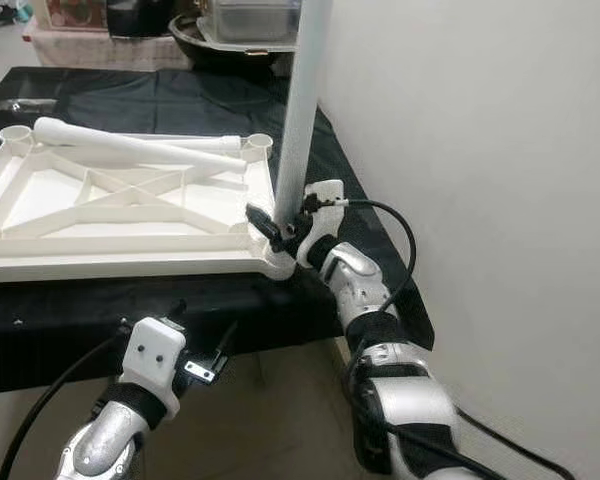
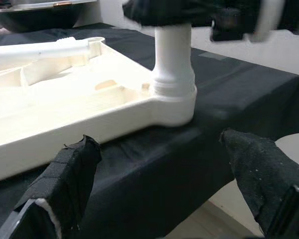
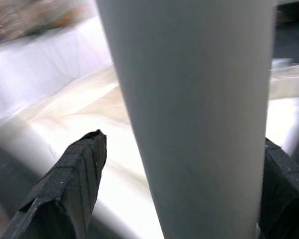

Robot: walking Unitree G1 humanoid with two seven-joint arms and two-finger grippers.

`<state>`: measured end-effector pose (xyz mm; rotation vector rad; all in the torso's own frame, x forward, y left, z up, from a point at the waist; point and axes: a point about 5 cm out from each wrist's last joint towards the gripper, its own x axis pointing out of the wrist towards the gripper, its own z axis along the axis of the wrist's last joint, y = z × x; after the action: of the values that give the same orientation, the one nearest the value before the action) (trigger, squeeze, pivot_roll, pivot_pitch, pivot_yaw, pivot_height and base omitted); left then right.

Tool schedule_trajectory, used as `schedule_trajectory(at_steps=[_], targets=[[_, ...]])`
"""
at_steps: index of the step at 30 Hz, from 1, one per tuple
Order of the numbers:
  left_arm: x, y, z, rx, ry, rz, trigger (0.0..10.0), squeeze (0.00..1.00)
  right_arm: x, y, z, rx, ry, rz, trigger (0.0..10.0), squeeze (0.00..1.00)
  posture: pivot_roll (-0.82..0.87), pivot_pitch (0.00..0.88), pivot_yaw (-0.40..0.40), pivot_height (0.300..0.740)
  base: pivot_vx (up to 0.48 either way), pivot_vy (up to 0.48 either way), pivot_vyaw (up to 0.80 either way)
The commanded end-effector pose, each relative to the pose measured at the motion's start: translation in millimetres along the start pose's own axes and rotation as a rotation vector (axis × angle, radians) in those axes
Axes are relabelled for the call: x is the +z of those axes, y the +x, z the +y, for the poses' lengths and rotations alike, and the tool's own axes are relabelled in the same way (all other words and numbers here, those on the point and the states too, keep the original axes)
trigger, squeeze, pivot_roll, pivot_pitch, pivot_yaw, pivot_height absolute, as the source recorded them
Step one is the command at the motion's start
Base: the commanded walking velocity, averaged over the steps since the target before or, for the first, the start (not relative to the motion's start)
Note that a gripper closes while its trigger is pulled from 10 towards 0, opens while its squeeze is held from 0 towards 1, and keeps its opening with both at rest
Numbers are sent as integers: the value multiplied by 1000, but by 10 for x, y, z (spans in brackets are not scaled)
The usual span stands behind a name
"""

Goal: Building children table

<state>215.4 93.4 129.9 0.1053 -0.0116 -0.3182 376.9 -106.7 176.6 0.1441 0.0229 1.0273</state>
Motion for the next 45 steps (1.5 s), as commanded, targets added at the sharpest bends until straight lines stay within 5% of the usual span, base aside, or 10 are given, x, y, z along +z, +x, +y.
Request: schedule_trajectory(at_steps=[1, 7, 8, 16, 28, 39, 40, 41, 42, 45], targets=[[-32, -7, -33, -9, -10, 9, 10000, 0, -133, 93, 191, 238, 14, 112, 10000, 0, 129, 82, -103, 740, 0, 0, 0], [-33, -23, -41, -7, -13, 12, 10000, 0, -165, 186, 334, 413, 13, 175, 10000, 0, 143, 78, -109, 740, 0, 0, 0], [-33, -30, -40, -7, -13, 12, 10000, 0, -179, 231, 360, 422, -19, 207, 0, 0, 142, 76, -110, 740, 0, 0, 0], [-34, -35, -40, -8, -11, 13, 10000, 0, -131, 293, 313, 303, -69, 175, 0, 0, 142, 73, -109, 740, 0, 0, 0], [-47, -15, -30, -14, -11, 16, 10000, 0, -118, -140, -367, -973, 38, -33, 0, 0, 118, 71, -95, 740, 0, 0, 0], [-51, 5, -26, -20, -6, 15, 10000, 0, -316, -138, -197, -1428, 264, -158, 0, 0, 120, 70, -93, 740, 0, 0, 0], [-48, 5, -27, -19, -4, 14, 10000, 0, -332, -23, -127, -1403, 286, -154, 2510, 0, 125, 72, -96, 740, 0, 0, 0], [-47, 5, -26, -17, -4, 13, 10000, 0, -325, 87, -67, -1356, 270, -136, 10000, 0, 125, 74, -97, 740, 0, 0, 0], [-44, 6, -27, -16, -4, 12, 10000, 0, -299, 176, -29, -1271, 251, -138, 10000, 1000, 119, 73, -97, 740, 0, 0, 0], [-43, 7, -27, -15, -4, 11, 10000, 0, -280, 222, -10, -1213, 237, -141, 10000, 1000, 119, 73, -97, 740, 0, 0, 0]])
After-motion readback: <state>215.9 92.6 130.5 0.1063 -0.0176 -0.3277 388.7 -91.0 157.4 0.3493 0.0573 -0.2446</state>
